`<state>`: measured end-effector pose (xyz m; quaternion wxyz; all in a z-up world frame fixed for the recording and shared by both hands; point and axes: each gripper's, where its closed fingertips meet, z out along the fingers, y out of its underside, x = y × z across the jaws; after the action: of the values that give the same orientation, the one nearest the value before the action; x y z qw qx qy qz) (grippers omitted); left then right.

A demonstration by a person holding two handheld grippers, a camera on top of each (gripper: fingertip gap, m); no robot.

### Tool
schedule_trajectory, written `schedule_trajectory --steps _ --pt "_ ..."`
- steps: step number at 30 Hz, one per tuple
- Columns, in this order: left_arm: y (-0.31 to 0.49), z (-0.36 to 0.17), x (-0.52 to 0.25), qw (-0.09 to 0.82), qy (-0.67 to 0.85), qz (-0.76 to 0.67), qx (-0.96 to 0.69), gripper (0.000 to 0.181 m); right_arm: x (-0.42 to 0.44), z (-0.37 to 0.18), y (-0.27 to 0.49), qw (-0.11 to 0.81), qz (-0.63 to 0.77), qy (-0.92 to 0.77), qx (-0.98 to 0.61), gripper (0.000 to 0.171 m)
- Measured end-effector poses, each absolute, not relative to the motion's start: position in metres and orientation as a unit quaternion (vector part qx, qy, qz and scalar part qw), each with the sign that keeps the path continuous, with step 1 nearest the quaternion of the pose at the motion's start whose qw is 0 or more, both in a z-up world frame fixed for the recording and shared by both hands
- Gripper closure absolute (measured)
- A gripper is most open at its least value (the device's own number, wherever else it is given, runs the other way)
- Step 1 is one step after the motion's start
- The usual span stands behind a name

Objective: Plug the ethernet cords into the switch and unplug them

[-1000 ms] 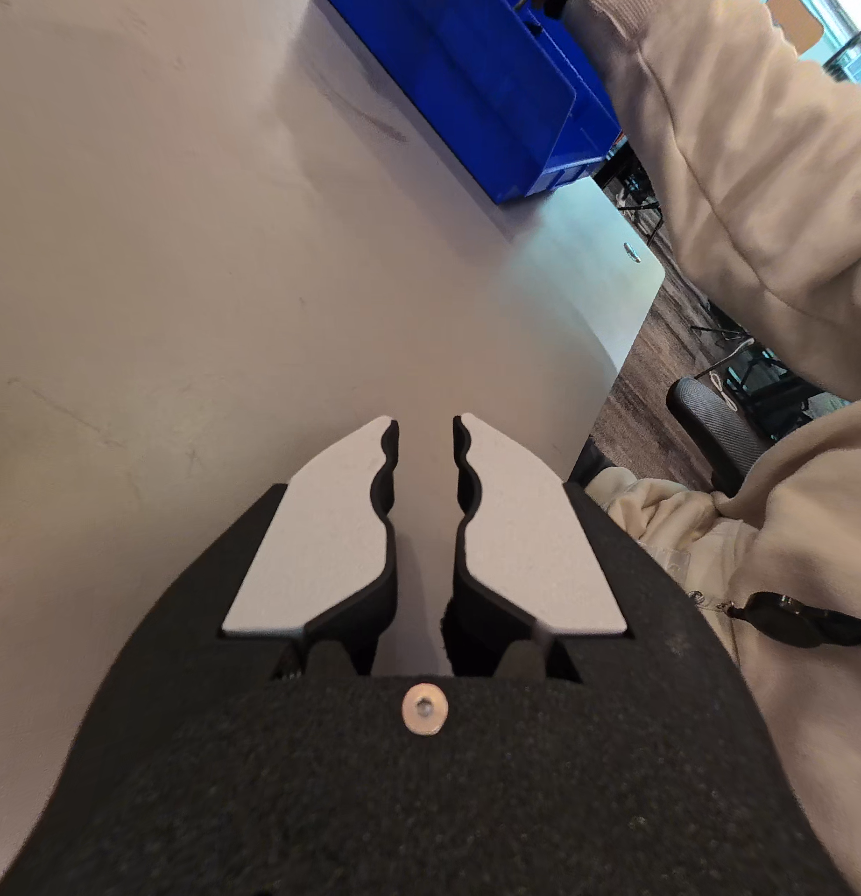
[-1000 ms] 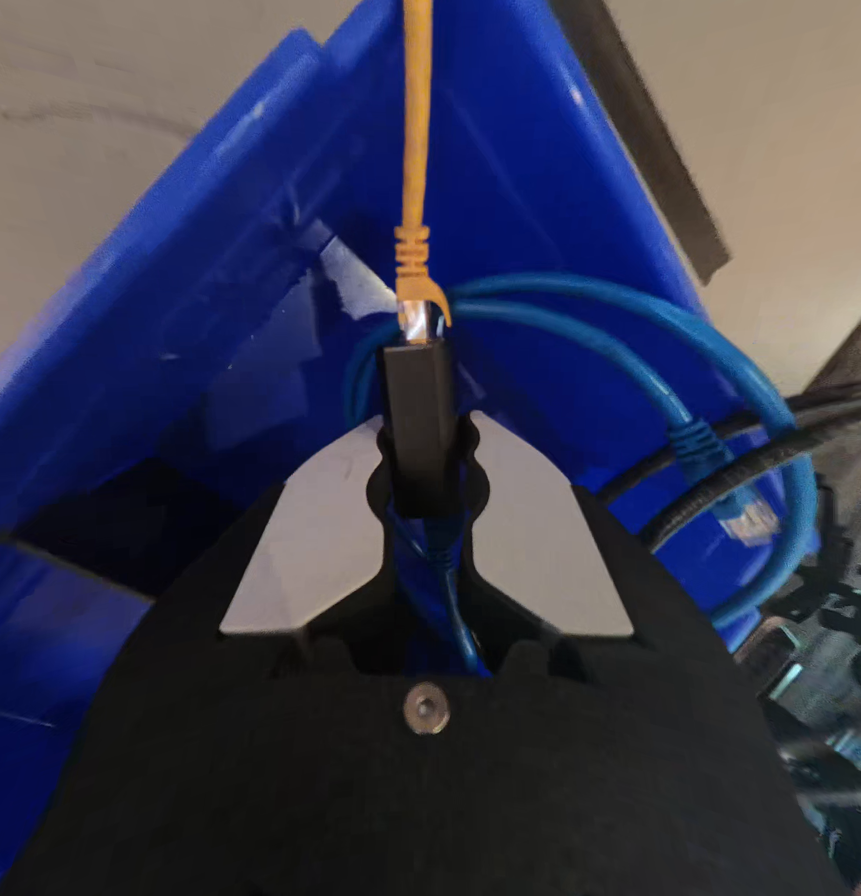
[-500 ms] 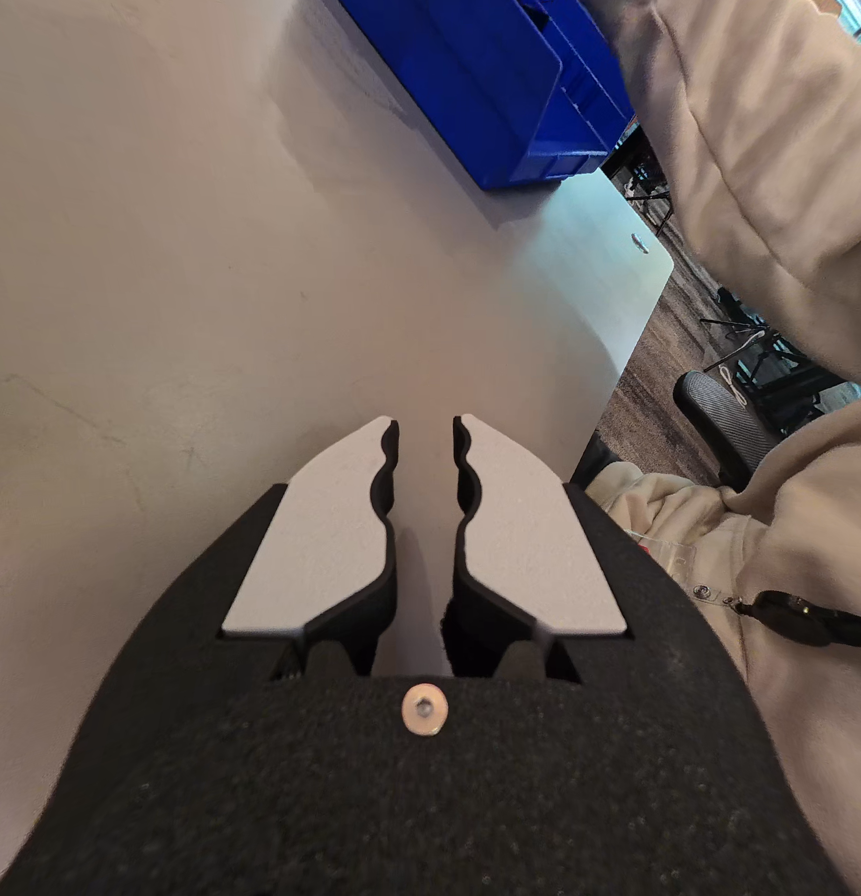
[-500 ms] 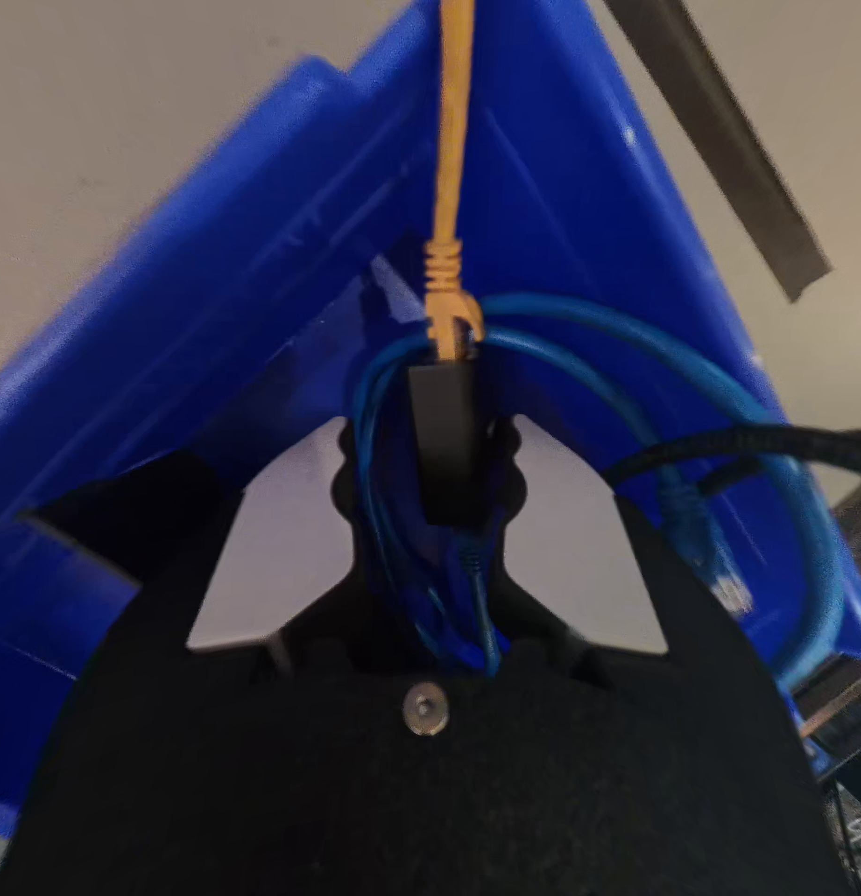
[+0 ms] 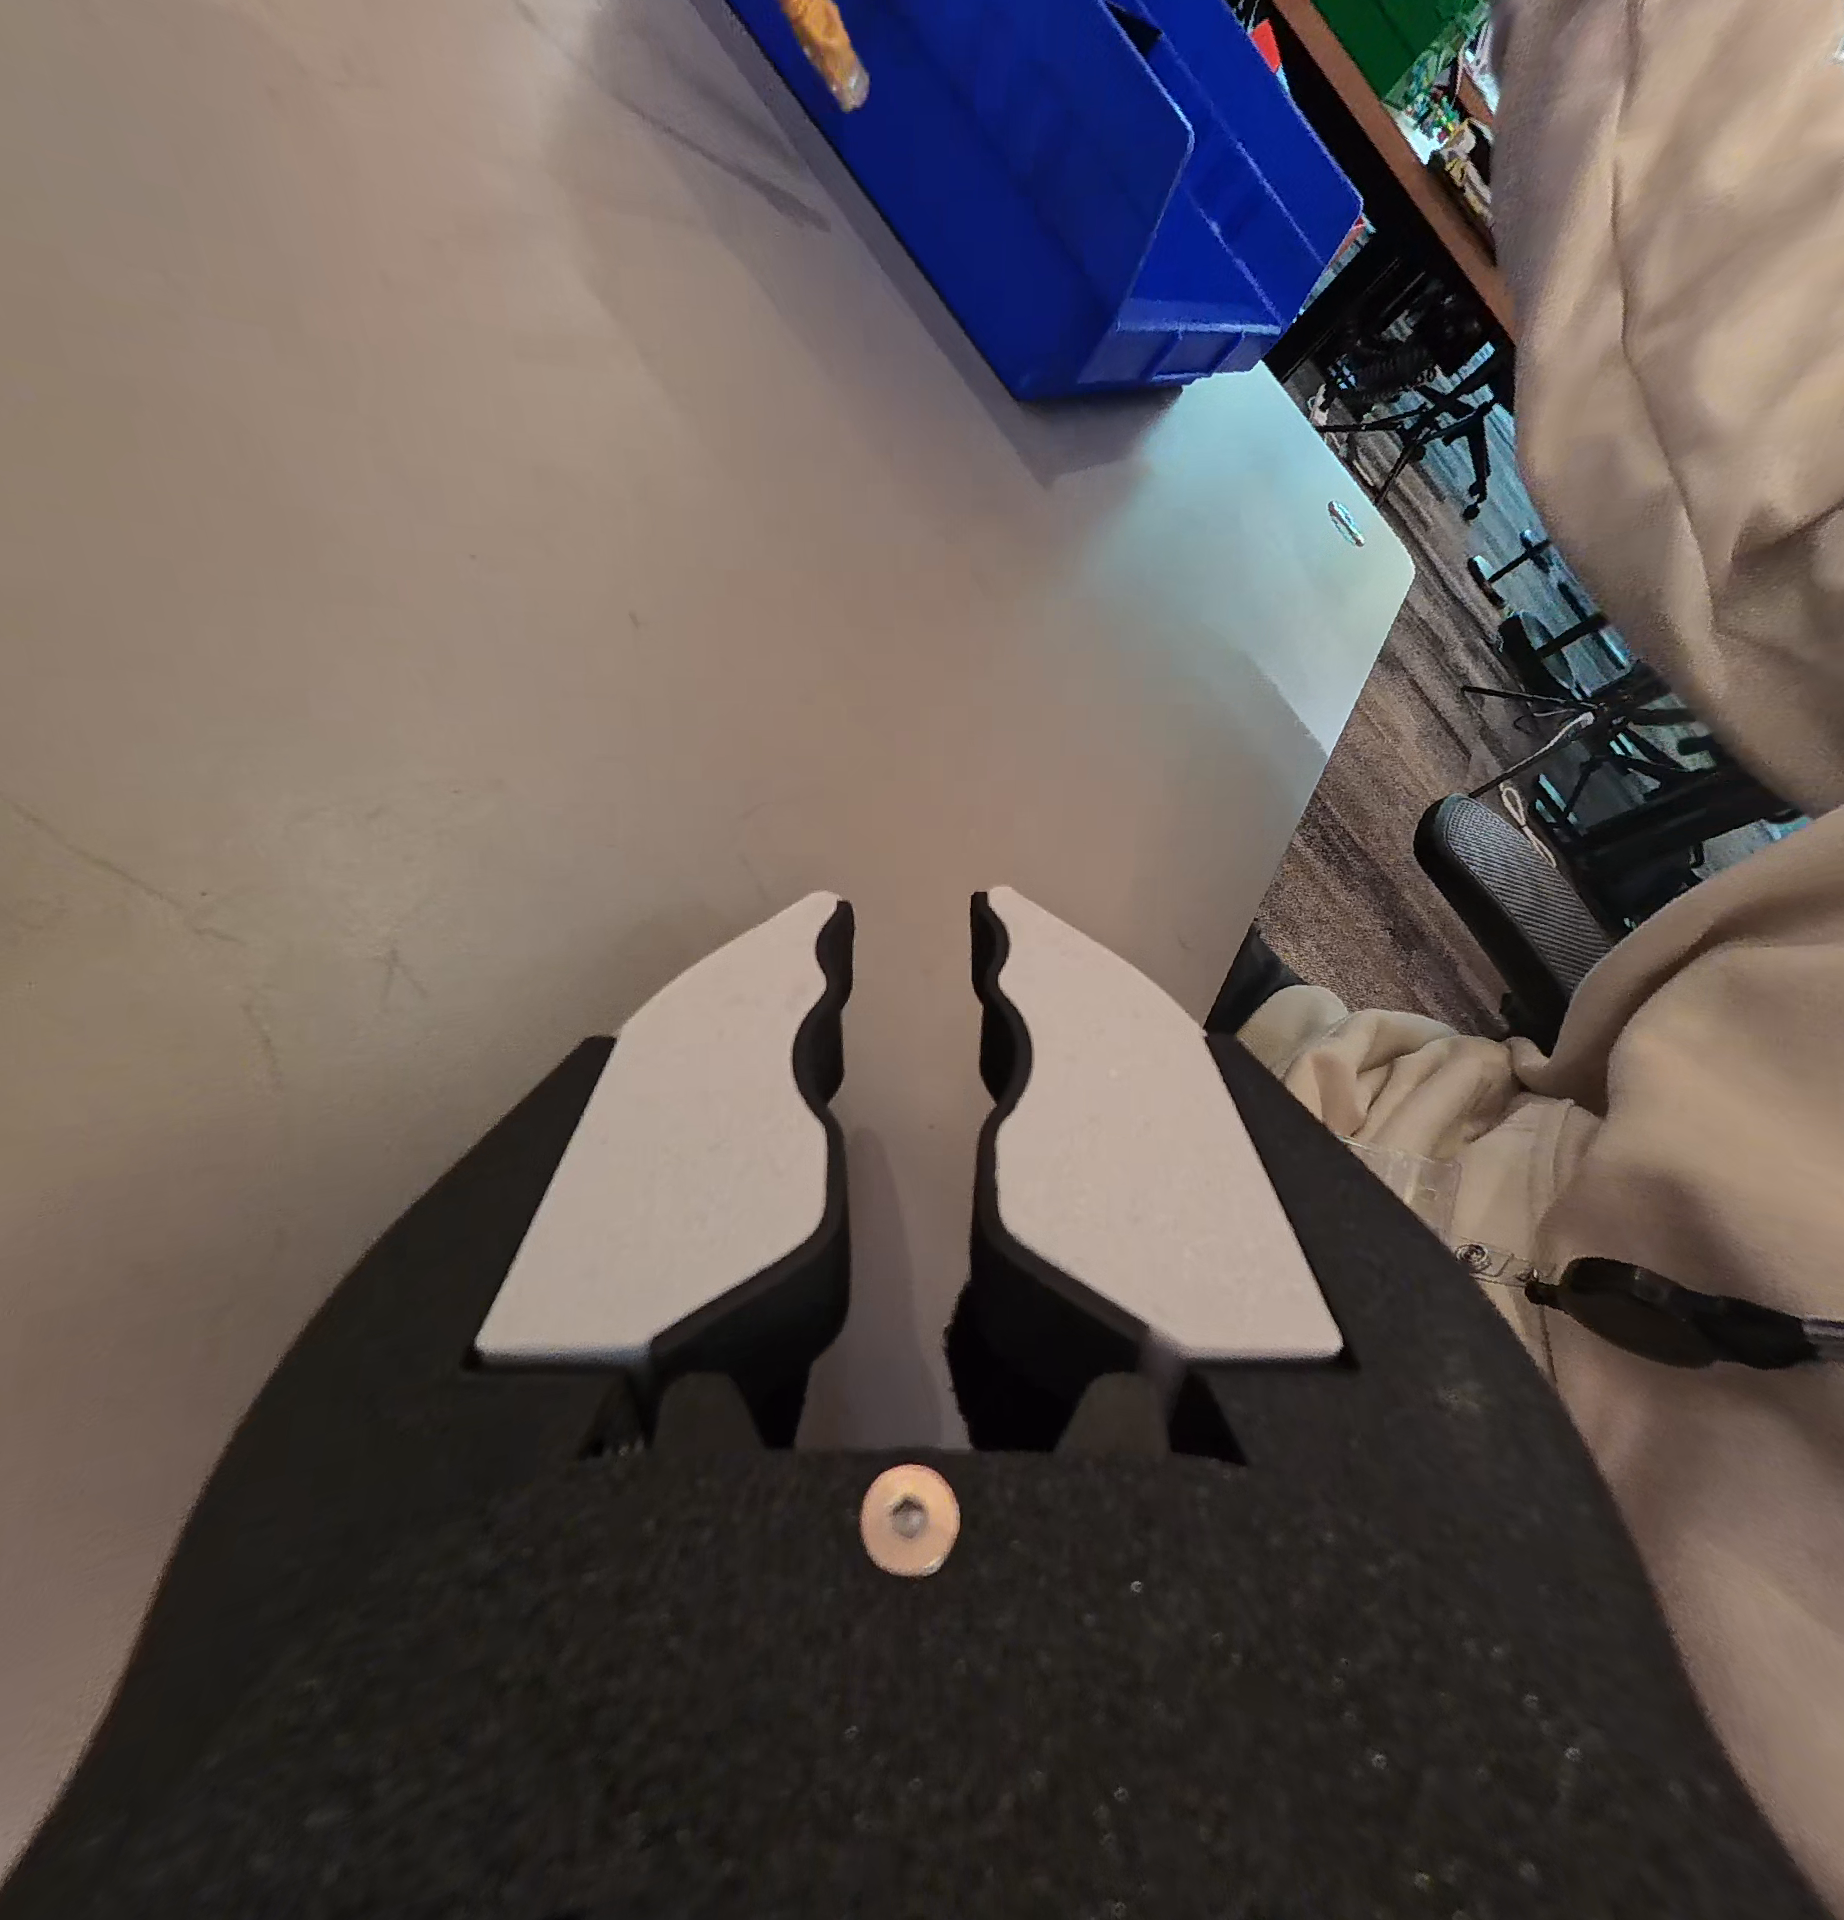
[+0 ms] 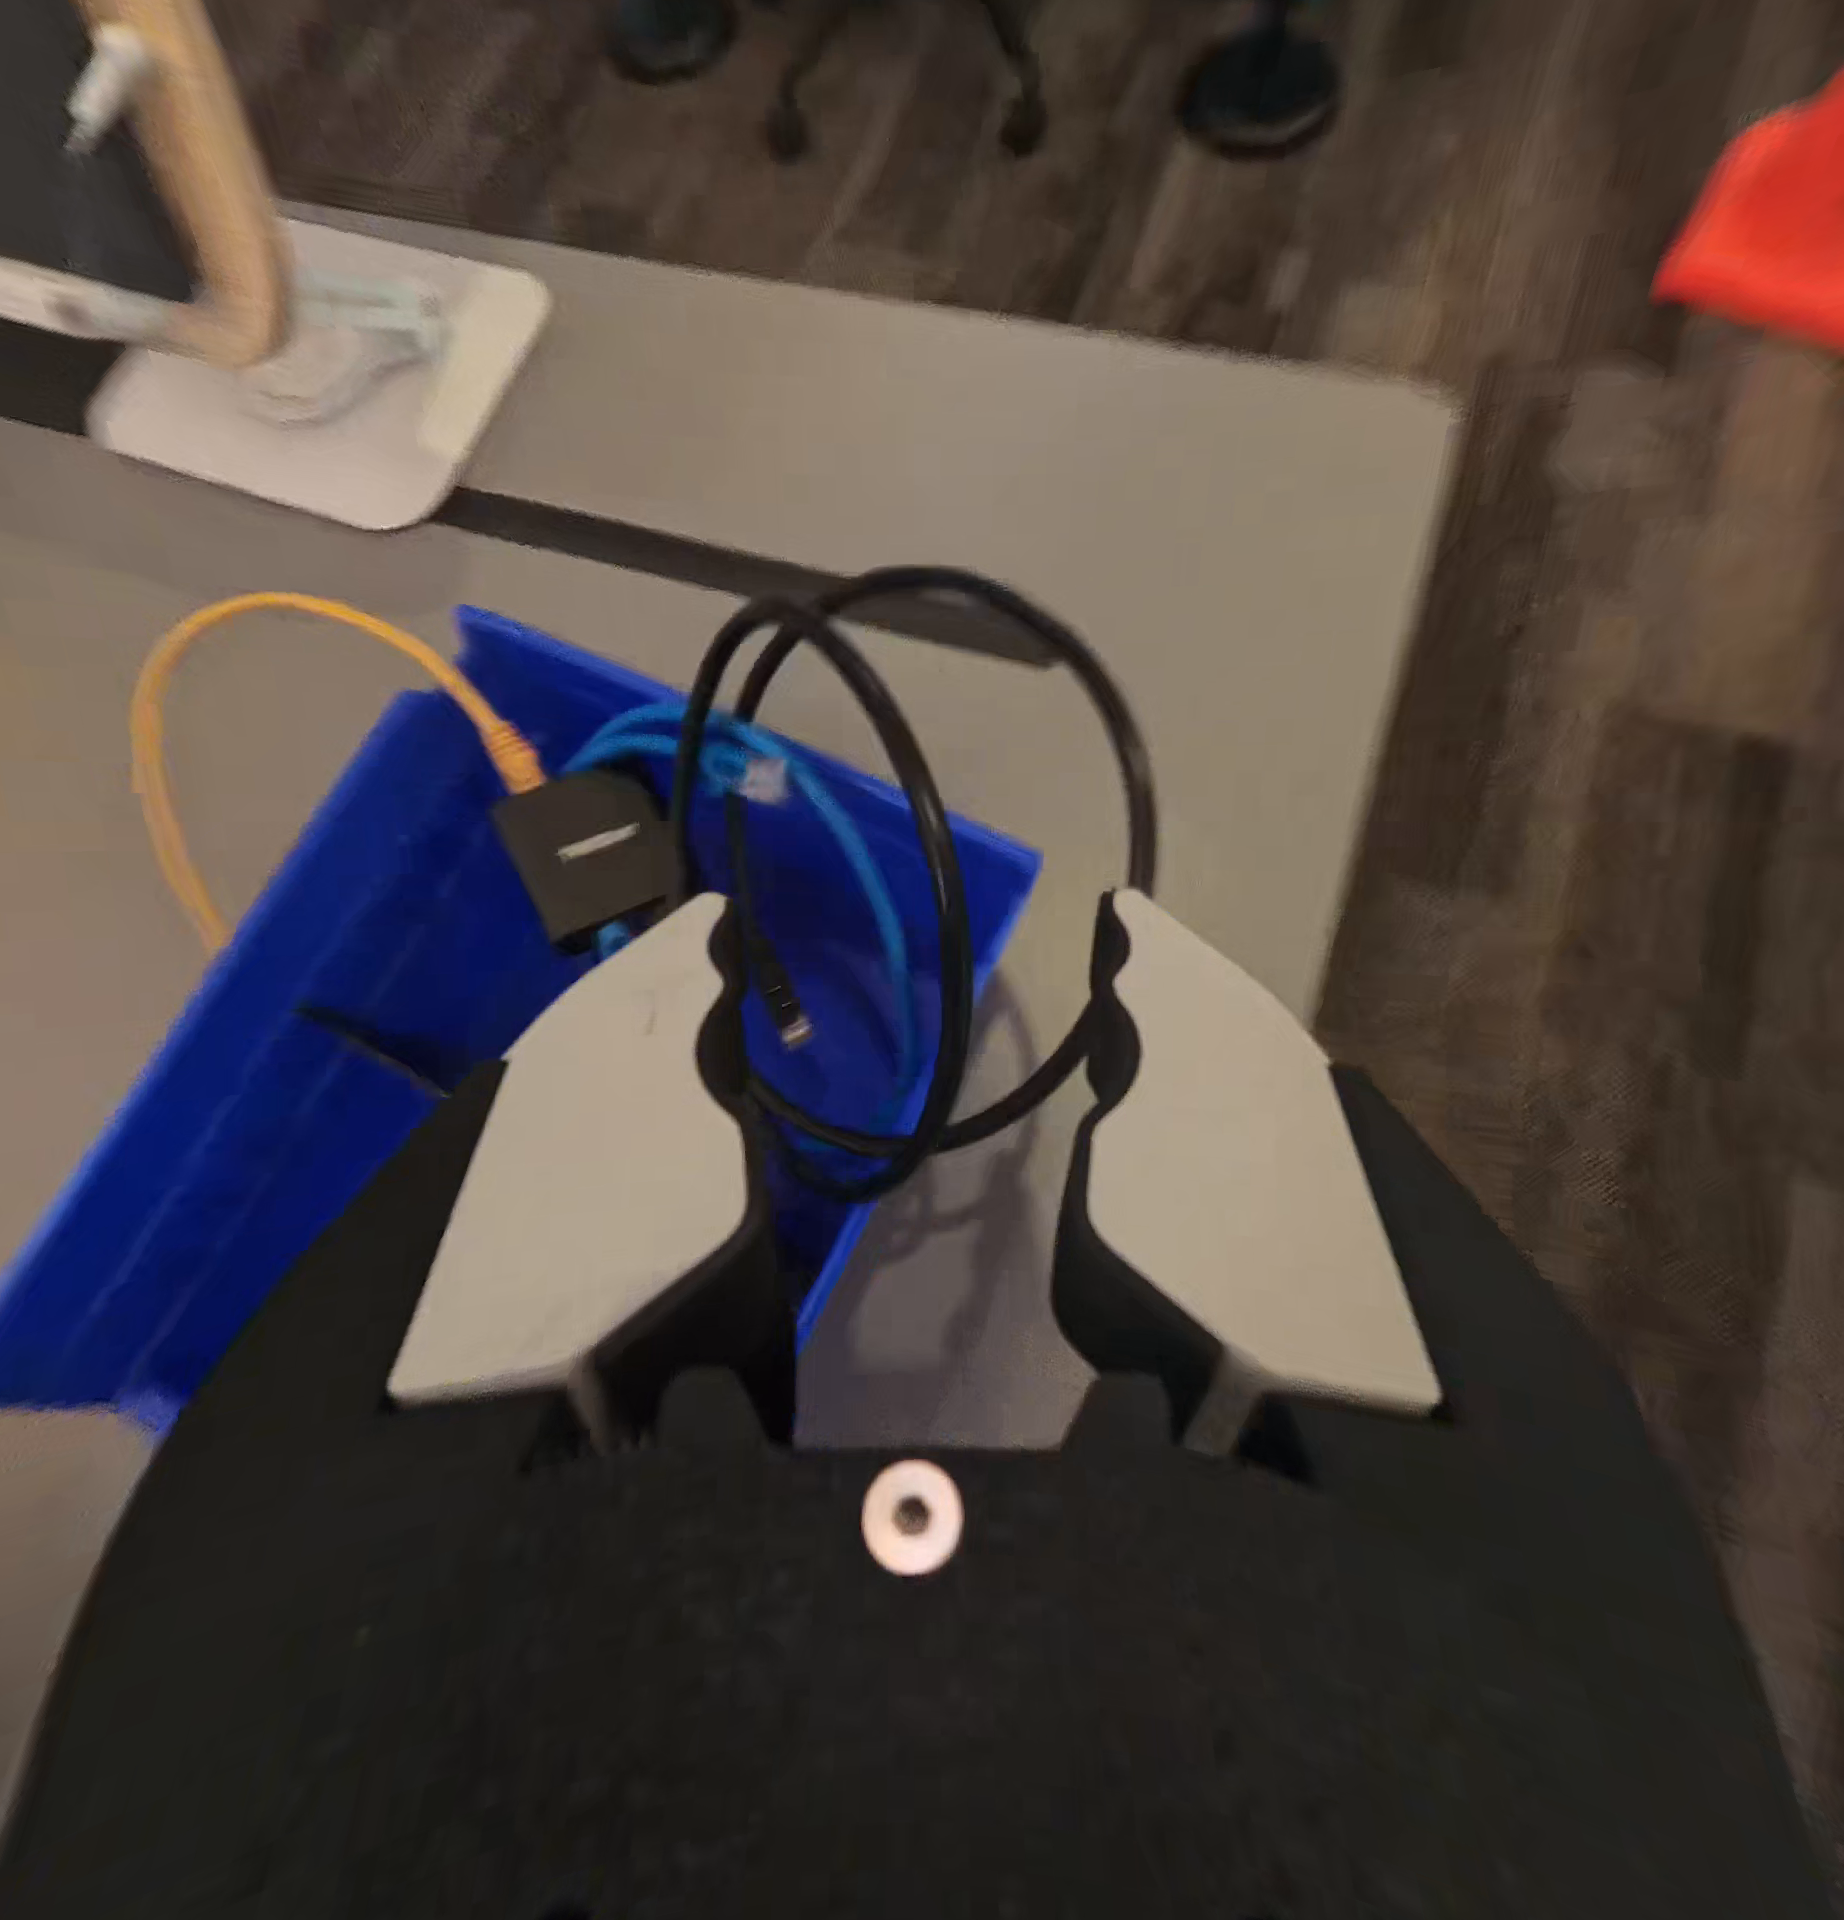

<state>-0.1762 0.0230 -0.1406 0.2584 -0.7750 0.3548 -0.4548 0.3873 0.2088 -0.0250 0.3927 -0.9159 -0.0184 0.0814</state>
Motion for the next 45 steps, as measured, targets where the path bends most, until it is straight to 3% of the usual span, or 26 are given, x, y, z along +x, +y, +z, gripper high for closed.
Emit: schedule_trajectory --steps 2,4,6,9,11,13,18,23,27,30,34,37,39,42,45 --pt "0.023 -0.141 -0.176 0.258 0.354 -0.454 -0.776 0.160 0.376 -0.040 0.210 0.390 0.212 -0.006 -0.896 0.105" --pt "0.024 -0.142 -0.176 0.258 0.354 -0.452 -0.777 0.160 0.368 -0.051 0.214 0.377 0.250 -0.001 -0.892 0.116" --pt "0.025 -0.143 -0.176 0.257 0.354 -0.448 -0.780 0.160 0.375 -0.065 0.215 0.349 0.176 -0.017 -0.920 0.163" --pt "0.026 -0.144 -0.177 0.260 0.353 -0.444 -0.782 0.160 0.374 -0.051 0.221 0.350 -0.021 -0.084 -0.933 0.171" --pt "0.027 -0.144 -0.178 0.261 0.352 -0.444 -0.782 0.160 0.347 -0.043 0.222 0.329 -0.141 -0.186 -0.915 0.171" --pt "0.027 -0.145 -0.178 0.258 0.353 -0.443 -0.783 0.160 0.329 -0.062 0.215 0.243 -0.207 -0.251 -0.914 0.171" --pt "0.023 -0.144 -0.177 0.257 0.358 -0.445 -0.780 0.160 0.311 -0.129 0.199 0.138 -0.138 -0.238 -0.952 0.170" --pt "0.022 -0.144 -0.177 0.255 0.357 -0.448 -0.779 0.160 0.321 -0.124 0.193 0.174 -0.116 -0.183 -0.961 0.167" --pt "0.023 -0.144 -0.176 0.251 0.354 -0.451 -0.780 0.160 0.324 -0.110 0.178 0.181 -0.137 -0.184 -0.956 0.133" --pt "0.022 -0.145 -0.176 0.250 0.355 -0.450 -0.780 0.160 0.311 -0.085 0.170 0.218 -0.148 -0.167 -0.950 0.120" --pt "0.022 -0.147 -0.174 0.247 0.357 -0.449 -0.781 0.160 0.238 -0.056 0.176 0.288 -0.106 -0.197 -0.931 0.107" --pt "0.022 -0.147 -0.174 0.247 0.358 -0.448 -0.781 0.160 0.160 -0.069 0.186 0.273 -0.041 -0.249 -0.929 0.098" --pt "0.022 -0.146 -0.174 0.249 0.359 -0.447 -0.781 0.160 0.122 -0.080 0.201 0.263 -0.042 -0.280 -0.922 0.104" --pt "0.021 -0.146 -0.175 0.250 0.359 -0.445 -0.782 0.160 0.121 -0.075 0.223 0.242 -0.155 -0.264 -0.921 0.122" --pt "0.020 -0.144 -0.179 0.255 0.358 -0.442 -0.782 0.160 0.141 -0.073 0.230 0.239 -0.161 -0.216 -0.933 0.112"
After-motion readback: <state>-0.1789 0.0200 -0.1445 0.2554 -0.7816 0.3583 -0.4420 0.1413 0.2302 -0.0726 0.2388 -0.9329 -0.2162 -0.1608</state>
